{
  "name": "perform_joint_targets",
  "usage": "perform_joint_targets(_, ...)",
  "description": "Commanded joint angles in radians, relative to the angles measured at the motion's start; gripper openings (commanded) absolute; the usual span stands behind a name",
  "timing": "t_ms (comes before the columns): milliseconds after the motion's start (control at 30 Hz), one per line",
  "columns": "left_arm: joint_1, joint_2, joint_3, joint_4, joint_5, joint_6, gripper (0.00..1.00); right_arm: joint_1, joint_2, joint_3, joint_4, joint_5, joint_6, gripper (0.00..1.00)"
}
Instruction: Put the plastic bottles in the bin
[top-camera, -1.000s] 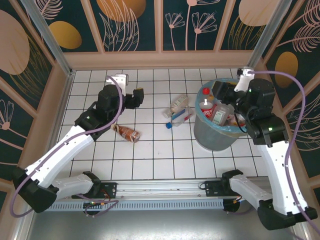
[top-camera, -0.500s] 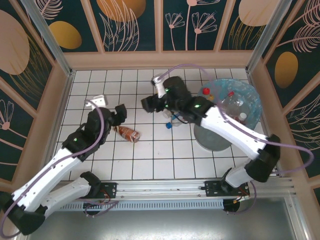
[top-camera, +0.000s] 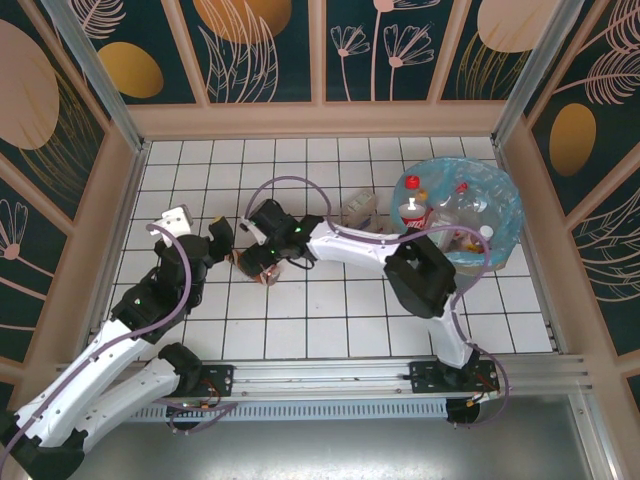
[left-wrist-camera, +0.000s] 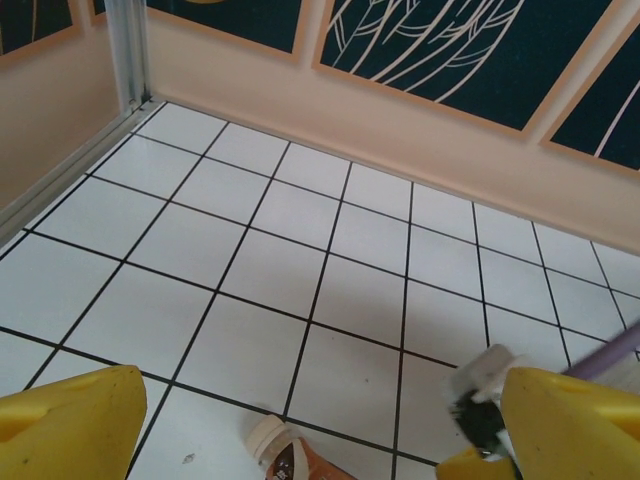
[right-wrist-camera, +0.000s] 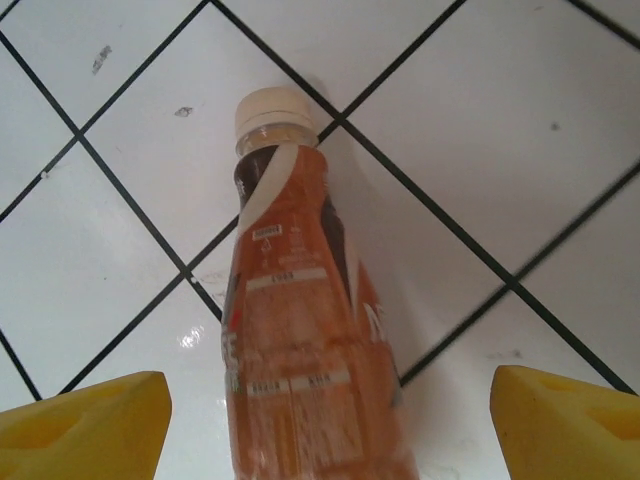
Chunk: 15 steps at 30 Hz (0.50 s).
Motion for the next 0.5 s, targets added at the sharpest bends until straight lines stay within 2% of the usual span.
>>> perform_joint_targets(0,-0.001,-0.005,-0.015,0.026,-0.029,0.027,0.92,0.022,0.048,0.080,-0.062,0.010,-0.032,0.84)
perform_joint_targets(333,-0.002,-0.003,-0.018,0.059,-0.007,0.058,0.92,0.031,0.158,0.161,-0.164,0.016,-0.072,0.78)
perform_joint_targets(467,-0.002,0.000,-0.016,0.080,0.002,0.071,0.92,0.032,0.153,0.163,-0.178,0.016,-0.079,0.64)
